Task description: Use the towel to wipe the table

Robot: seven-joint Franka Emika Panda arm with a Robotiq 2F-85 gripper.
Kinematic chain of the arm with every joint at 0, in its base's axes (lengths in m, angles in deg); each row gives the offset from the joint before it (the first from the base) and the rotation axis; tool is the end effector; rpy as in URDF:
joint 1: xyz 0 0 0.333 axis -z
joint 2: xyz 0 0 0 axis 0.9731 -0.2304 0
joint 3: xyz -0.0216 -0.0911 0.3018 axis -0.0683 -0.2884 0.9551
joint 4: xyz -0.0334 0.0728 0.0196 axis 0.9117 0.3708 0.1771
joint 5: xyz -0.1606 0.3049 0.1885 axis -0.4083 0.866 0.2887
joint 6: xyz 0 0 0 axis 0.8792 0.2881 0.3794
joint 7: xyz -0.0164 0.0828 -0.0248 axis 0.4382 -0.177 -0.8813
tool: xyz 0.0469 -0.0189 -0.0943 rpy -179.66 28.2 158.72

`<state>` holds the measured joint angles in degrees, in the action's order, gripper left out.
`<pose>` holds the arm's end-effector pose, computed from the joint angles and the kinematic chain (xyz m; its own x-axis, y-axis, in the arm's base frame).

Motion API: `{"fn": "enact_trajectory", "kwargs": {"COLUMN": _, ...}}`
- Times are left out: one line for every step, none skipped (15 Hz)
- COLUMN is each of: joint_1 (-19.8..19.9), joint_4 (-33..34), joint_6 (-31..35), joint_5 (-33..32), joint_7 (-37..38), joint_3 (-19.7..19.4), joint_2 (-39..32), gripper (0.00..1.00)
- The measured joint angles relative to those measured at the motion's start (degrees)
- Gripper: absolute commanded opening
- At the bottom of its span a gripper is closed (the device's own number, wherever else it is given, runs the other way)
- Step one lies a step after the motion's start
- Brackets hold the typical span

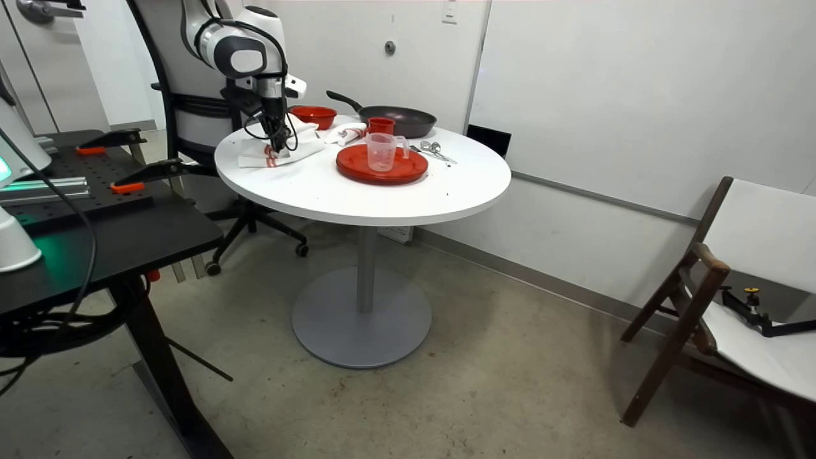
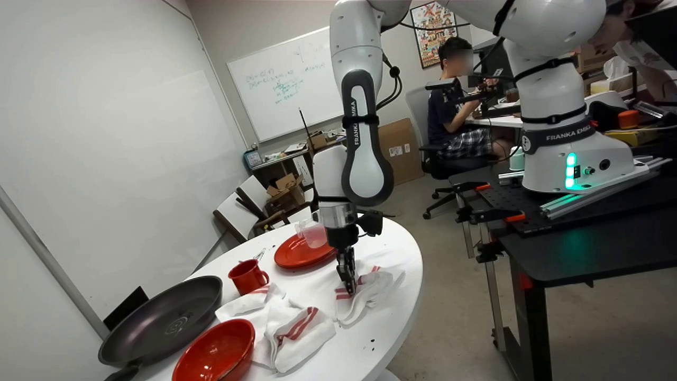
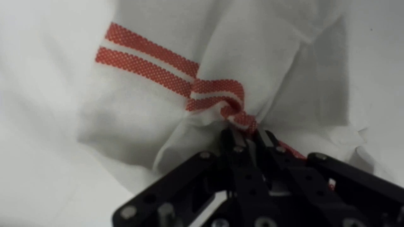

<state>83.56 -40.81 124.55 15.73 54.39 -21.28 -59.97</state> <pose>0.5221 0.0866 0.0639 0.9892 -0.0086 0.1466 0.0197 -0.9814 -0.1910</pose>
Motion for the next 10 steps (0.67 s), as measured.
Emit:
{"fn": "enact_trajectory", "kwargs": {"joint_1": 0.4, "joint_4": 1.0, "joint_6": 0.2, "joint_5": 0.0, "joint_7": 0.0, "joint_3": 0.7, "joint_2": -0.7, "gripper": 0.03}}
{"fn": "enact_trajectory", "kwargs": {"joint_1": 0.7, "joint_4": 2.0, "joint_6": 0.4, "joint_5": 0.0, "joint_7": 0.0, "joint_3": 1.2, "joint_2": -1.4, "gripper": 0.03}}
{"fn": "enact_trajectory", "kwargs": {"joint_1": 1.0, "joint_4": 3.0, "joint_6": 0.6, "joint_5": 0.0, "joint_7": 0.0, "joint_3": 1.6, "joint_2": -2.1, "gripper": 0.03}}
{"fn": "enact_trajectory", "kwargs": {"joint_1": 1.2, "joint_4": 4.0, "joint_6": 0.6, "joint_5": 0.0, "joint_7": 0.0, "joint_3": 2.0, "joint_2": -2.7, "gripper": 0.03}}
{"fn": "enact_trajectory", "kwargs": {"joint_1": 1.3, "joint_4": 4.9, "joint_6": 0.7, "joint_5": 0.0, "joint_7": 0.0, "joint_3": 2.2, "joint_2": -3.3, "gripper": 0.03}}
{"fn": "enact_trajectory", "kwargs": {"joint_1": 1.4, "joint_4": 5.8, "joint_6": 0.7, "joint_5": 0.0, "joint_7": 0.0, "joint_3": 2.4, "joint_2": -3.8, "gripper": 0.03}}
{"fn": "enact_trajectory", "kwargs": {"joint_1": 1.5, "joint_4": 6.5, "joint_6": 0.8, "joint_5": 0.0, "joint_7": -0.1, "joint_3": 2.6, "joint_2": -4.2, "gripper": 0.03}}
{"fn": "enact_trajectory", "kwargs": {"joint_1": 1.5, "joint_4": 7.2, "joint_6": 0.8, "joint_5": 0.0, "joint_7": -0.2, "joint_3": 2.6, "joint_2": -4.6, "gripper": 0.03}}
{"fn": "enact_trajectory", "kwargs": {"joint_1": 1.5, "joint_4": 7.7, "joint_6": 0.8, "joint_5": -0.2, "joint_7": -0.5, "joint_3": 2.6, "joint_2": -4.8, "gripper": 0.03}}
{"fn": "enact_trajectory", "kwargs": {"joint_1": 1.5, "joint_4": 8.0, "joint_6": 0.7, "joint_5": -0.3, "joint_7": -0.9, "joint_3": 2.4, "joint_2": -4.9, "gripper": 0.03}}
